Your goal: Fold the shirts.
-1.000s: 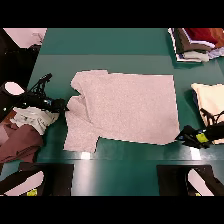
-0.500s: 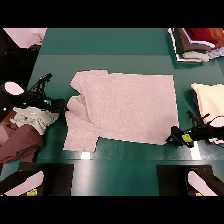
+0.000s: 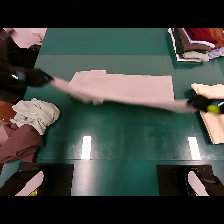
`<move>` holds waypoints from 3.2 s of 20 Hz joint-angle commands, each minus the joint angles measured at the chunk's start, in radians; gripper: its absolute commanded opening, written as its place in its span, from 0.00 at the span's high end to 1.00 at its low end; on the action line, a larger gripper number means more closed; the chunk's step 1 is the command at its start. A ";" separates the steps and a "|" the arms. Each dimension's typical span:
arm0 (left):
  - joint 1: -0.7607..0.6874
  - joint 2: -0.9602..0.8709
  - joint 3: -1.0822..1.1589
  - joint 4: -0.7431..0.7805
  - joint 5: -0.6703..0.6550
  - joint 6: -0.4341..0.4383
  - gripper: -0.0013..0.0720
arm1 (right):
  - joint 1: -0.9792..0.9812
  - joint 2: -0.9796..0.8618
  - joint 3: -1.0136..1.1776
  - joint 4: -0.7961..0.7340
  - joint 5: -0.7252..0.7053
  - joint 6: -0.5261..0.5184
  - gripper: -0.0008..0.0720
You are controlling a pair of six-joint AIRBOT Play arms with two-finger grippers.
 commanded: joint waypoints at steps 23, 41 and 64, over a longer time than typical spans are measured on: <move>0.000 -0.094 0.300 -0.108 -0.166 -0.080 0.95 | 0.003 -0.486 0.936 -0.283 0.539 -0.013 0.97; -0.002 -0.712 0.222 -0.152 0.290 0.081 0.95 | 0.083 -1.070 0.971 -0.286 0.099 -0.060 0.97; 0.041 -0.690 0.061 -0.002 0.047 0.045 0.21 | 0.107 -0.780 0.387 -0.203 0.123 -0.068 0.51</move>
